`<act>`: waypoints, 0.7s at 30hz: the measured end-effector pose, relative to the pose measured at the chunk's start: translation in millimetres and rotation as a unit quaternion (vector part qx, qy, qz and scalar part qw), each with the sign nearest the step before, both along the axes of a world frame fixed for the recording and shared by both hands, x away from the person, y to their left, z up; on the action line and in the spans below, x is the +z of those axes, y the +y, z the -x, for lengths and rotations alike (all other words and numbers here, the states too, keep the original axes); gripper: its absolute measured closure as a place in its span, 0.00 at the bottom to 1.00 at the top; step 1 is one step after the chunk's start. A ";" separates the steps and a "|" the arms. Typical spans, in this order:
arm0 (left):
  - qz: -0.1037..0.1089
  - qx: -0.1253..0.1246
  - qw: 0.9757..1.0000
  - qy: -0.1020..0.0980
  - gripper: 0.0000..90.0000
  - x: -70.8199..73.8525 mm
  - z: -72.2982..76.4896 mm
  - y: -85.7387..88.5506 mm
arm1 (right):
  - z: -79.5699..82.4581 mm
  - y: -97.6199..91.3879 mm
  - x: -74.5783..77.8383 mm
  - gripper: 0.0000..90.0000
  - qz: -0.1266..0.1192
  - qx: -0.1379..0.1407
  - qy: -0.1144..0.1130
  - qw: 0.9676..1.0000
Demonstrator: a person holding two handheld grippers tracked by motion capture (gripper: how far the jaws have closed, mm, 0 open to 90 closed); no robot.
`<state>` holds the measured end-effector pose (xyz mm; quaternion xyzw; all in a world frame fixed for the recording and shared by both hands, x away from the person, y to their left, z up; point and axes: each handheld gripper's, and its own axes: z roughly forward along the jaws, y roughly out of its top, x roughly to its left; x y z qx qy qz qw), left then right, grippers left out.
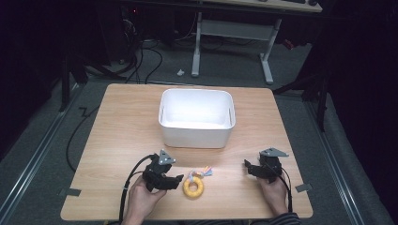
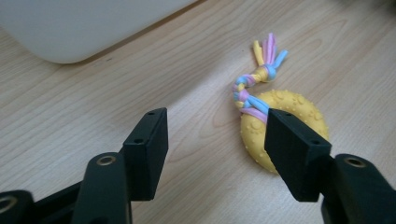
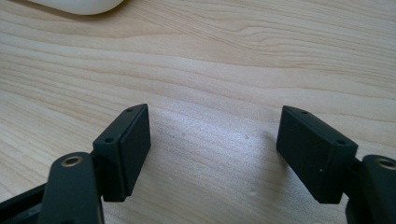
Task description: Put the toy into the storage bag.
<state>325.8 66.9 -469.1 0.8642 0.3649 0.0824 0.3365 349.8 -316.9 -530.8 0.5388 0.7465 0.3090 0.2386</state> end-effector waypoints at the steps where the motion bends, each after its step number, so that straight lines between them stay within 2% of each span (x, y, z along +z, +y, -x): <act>1: 0.000 -0.002 1.000 0.003 0.46 -0.8 -0.3 -1.2 | 0.0 0.1 0.0 0.29 -0.001 -0.001 0.000 1.000; 14: -0.009 -0.029 0.999 0.013 0.47 -6.4 -2.3 -18.0 | 0.0 0.0 0.0 0.29 0.000 0.000 0.000 1.000; 16: -0.020 -0.039 0.999 0.015 0.47 -8.8 -1.1 -23.8 | 0.0 0.1 0.0 0.29 -0.001 -0.001 0.000 1.000; 20: -0.030 -0.042 0.999 0.017 0.48 -13.1 -0.6 -29.1 | 0.0 0.1 0.0 0.29 -0.001 -0.001 0.000 1.000; 21: -0.037 -0.043 0.998 0.019 0.49 -15.6 -1.2 -31.7 | 0.0 0.0 0.0 0.29 -0.001 0.000 0.000 1.000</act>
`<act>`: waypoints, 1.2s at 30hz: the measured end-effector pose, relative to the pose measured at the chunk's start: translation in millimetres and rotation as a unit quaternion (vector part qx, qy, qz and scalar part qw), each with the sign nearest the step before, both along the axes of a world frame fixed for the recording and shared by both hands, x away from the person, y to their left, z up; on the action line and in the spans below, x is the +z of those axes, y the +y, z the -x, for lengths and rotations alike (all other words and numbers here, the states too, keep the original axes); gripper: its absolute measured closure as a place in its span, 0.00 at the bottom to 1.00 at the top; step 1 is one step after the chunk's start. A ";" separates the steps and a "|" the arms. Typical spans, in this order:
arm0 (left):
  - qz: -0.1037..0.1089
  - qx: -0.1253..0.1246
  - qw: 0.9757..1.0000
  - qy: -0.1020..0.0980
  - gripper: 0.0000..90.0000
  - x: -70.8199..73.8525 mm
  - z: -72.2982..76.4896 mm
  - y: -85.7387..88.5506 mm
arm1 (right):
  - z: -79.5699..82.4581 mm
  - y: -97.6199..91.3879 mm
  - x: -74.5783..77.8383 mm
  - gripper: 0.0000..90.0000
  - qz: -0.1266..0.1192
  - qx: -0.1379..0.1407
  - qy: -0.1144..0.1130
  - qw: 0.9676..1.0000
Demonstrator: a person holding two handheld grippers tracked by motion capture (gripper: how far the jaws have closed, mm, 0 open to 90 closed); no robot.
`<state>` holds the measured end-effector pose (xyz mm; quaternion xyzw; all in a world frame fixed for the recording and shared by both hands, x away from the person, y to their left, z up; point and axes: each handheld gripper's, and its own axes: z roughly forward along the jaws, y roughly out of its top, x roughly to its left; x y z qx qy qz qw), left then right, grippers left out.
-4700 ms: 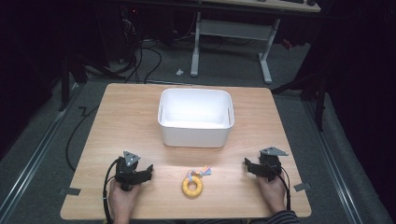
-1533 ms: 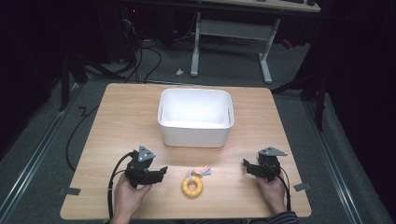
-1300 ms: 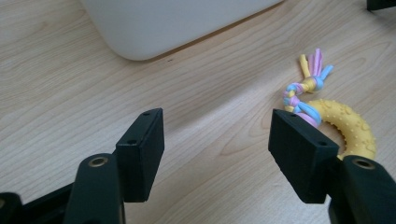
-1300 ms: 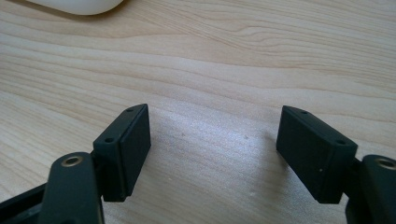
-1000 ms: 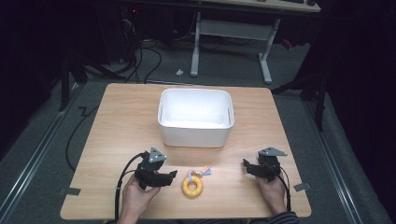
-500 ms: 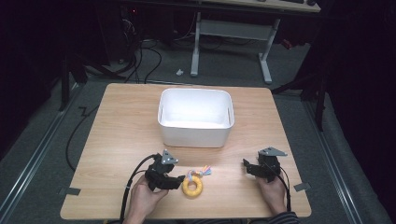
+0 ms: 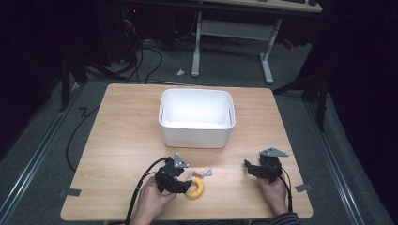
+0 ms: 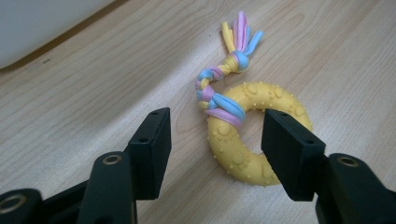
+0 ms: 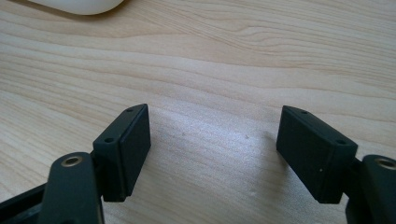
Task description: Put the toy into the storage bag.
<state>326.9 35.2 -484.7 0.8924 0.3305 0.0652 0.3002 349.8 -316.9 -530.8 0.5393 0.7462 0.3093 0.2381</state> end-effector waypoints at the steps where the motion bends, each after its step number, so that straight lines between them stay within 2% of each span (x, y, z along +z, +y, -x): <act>1: -0.001 0.001 1.000 0.001 0.49 -1.4 -0.1 -1.3 | 0.0 0.0 0.0 0.29 0.000 0.000 0.000 1.000; 11: -0.023 -0.005 1.000 0.005 0.54 -8.6 -0.6 -11.6 | 0.1 0.0 0.0 0.29 0.000 0.000 0.000 1.000; 22: -0.037 -0.003 0.999 0.018 0.56 -20.8 -0.8 -20.6 | 0.2 0.1 0.0 0.29 0.000 0.000 0.000 1.000; 36: -0.047 -0.003 0.999 -0.002 0.65 -21.6 1.0 -23.0 | 0.2 0.2 0.1 0.29 0.000 -0.001 0.001 1.000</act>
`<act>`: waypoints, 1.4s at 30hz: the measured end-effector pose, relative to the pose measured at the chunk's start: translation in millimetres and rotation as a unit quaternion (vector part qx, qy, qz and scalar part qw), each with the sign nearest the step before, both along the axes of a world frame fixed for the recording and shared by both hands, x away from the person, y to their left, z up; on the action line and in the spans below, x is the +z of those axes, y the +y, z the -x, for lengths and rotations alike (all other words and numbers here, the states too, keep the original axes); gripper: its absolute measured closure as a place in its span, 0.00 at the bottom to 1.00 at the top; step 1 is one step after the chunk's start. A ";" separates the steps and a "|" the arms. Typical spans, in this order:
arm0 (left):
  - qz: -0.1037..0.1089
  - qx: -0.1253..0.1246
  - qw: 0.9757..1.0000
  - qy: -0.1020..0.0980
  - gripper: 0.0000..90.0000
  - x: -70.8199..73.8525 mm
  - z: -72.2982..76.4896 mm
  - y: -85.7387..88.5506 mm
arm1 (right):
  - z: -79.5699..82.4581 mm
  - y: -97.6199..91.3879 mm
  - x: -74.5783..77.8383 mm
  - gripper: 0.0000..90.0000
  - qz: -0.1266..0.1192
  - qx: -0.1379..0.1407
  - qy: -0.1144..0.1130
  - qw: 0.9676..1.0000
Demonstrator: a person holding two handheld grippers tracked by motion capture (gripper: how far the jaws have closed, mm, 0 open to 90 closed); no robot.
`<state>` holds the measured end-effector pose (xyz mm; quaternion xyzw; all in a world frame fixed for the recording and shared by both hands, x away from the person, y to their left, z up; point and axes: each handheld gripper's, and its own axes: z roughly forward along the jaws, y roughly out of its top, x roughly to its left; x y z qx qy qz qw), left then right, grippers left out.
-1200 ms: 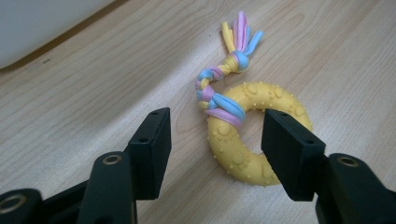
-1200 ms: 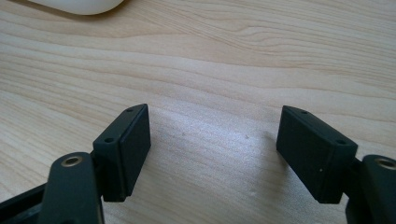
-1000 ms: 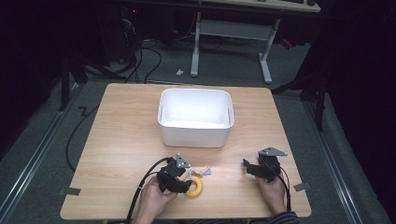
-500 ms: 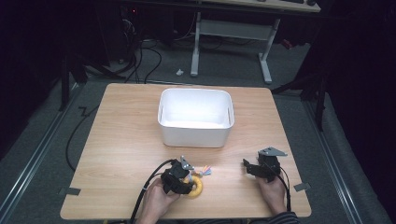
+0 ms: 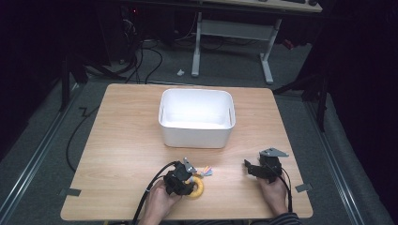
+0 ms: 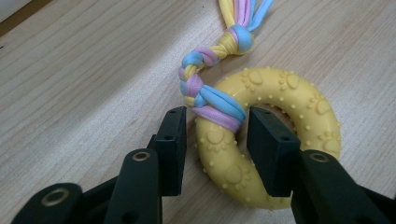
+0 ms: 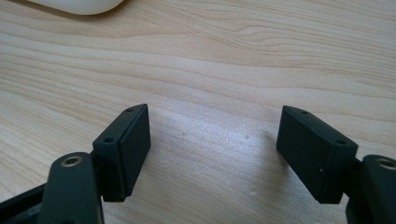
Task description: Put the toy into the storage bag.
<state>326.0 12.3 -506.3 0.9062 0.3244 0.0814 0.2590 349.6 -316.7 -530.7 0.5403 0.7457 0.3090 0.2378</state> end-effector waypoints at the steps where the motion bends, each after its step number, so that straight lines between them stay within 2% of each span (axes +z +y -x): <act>1: 0.001 -0.002 1.000 0.001 0.66 0.1 -0.2 0.1 | 0.0 0.0 0.0 0.29 0.000 0.000 0.000 1.000; 9: 0.005 -0.006 1.000 0.001 0.71 0.1 -0.2 0.5 | 0.0 0.0 0.0 0.29 0.000 0.000 0.000 1.000; 14: 0.013 -0.008 1.000 0.009 0.72 0.5 -2.0 1.9 | 0.0 0.1 0.0 0.29 0.000 0.000 0.000 1.000; 22: 0.018 -0.011 1.000 0.007 0.73 3.1 -1.4 6.8 | -0.1 0.1 0.0 0.29 0.000 -0.001 0.000 1.000; 24: 0.029 -0.010 0.999 0.011 0.74 6.0 -2.4 12.5 | -0.1 0.2 0.0 0.29 0.000 -0.001 0.000 1.000; 28: 0.038 -0.002 0.999 0.004 0.74 10.8 -1.3 20.9 | -0.1 0.2 -0.1 0.29 0.000 -0.001 0.000 1.000; 32: 0.044 0.004 0.999 0.006 0.74 13.8 -1.9 29.2 | -0.2 0.2 -0.1 0.29 0.001 -0.001 0.000 1.000; 38: 0.058 0.019 0.998 -0.007 0.74 23.3 -1.4 42.7 | -0.2 0.3 -0.1 0.29 0.000 -0.001 0.000 1.000; 42: 0.063 0.029 0.998 -0.009 0.75 28.4 -2.1 52.6 | -0.3 0.4 0.0 0.29 0.001 -0.001 0.000 1.000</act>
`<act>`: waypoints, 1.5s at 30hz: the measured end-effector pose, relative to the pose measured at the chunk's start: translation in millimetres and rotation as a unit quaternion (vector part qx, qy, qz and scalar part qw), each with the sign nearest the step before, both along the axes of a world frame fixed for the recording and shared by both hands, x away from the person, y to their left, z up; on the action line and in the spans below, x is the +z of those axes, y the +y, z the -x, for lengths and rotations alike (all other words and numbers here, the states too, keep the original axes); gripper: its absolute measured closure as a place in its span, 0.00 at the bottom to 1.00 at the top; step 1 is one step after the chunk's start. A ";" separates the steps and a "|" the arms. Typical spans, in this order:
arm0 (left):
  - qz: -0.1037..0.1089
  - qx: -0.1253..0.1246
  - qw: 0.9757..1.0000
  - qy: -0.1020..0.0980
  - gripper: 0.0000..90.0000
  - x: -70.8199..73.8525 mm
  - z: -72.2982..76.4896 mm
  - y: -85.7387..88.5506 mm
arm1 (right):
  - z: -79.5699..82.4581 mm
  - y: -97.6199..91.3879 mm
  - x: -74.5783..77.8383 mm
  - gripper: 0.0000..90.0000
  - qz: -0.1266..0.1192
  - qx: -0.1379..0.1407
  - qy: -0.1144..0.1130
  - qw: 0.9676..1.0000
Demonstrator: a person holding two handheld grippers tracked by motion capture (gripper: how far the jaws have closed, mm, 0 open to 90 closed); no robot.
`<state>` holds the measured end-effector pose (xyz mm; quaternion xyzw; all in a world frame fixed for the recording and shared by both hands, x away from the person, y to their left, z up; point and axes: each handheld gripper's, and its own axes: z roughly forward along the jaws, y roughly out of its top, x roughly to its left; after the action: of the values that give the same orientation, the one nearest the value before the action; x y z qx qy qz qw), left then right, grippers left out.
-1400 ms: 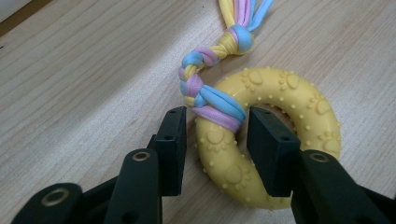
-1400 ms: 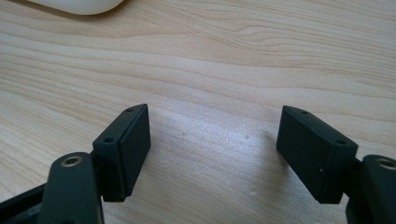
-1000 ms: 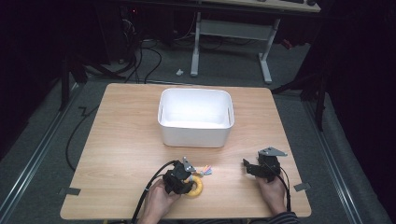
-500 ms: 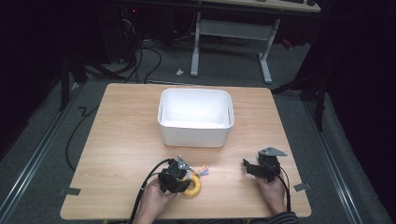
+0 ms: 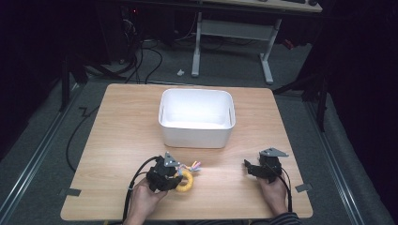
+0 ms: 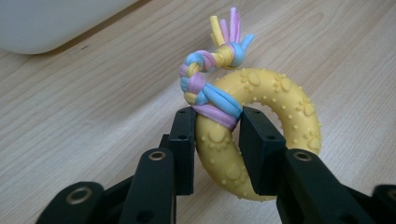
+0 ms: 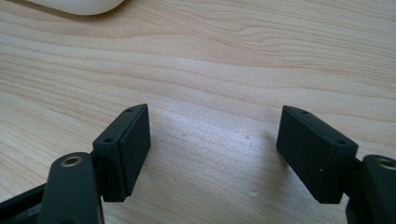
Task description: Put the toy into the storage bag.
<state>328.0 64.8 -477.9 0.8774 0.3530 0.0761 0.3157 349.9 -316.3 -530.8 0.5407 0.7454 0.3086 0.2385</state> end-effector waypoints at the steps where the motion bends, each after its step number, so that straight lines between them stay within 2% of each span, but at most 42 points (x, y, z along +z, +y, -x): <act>1: 0.000 0.000 1.000 0.000 0.75 0.0 0.0 0.0 | 0.0 0.0 0.0 0.29 0.000 0.000 0.000 1.000; 13: 0.019 0.027 0.999 -0.008 0.75 15.8 0.5 29.7 | -0.1 -0.1 -0.1 0.29 0.001 0.001 0.000 1.000; 17: 0.023 0.038 0.999 -0.020 0.75 23.8 1.0 42.1 | -0.1 0.0 0.0 0.29 0.000 0.000 0.000 1.000; 23: 0.033 0.049 0.998 -0.026 0.75 34.2 1.9 56.0 | -0.1 -0.1 -0.1 0.29 0.001 0.001 0.000 1.000; 32: 0.025 0.061 0.997 -0.042 0.75 47.6 -0.5 65.9 | -0.1 0.0 0.0 0.29 0.000 0.000 0.000 1.000; 43: 0.029 0.055 0.997 -0.055 0.75 63.6 -2.3 67.4 | 0.0 0.0 0.0 0.29 0.000 0.000 0.000 1.000; 45: 0.028 0.054 0.996 -0.060 0.75 70.3 -4.0 67.3 | 0.0 0.0 0.0 0.29 0.000 0.000 0.000 1.000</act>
<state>332.0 132.2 -407.6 0.8417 0.3820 0.1355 0.3566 349.9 -316.3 -530.8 0.5405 0.7455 0.3084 0.2387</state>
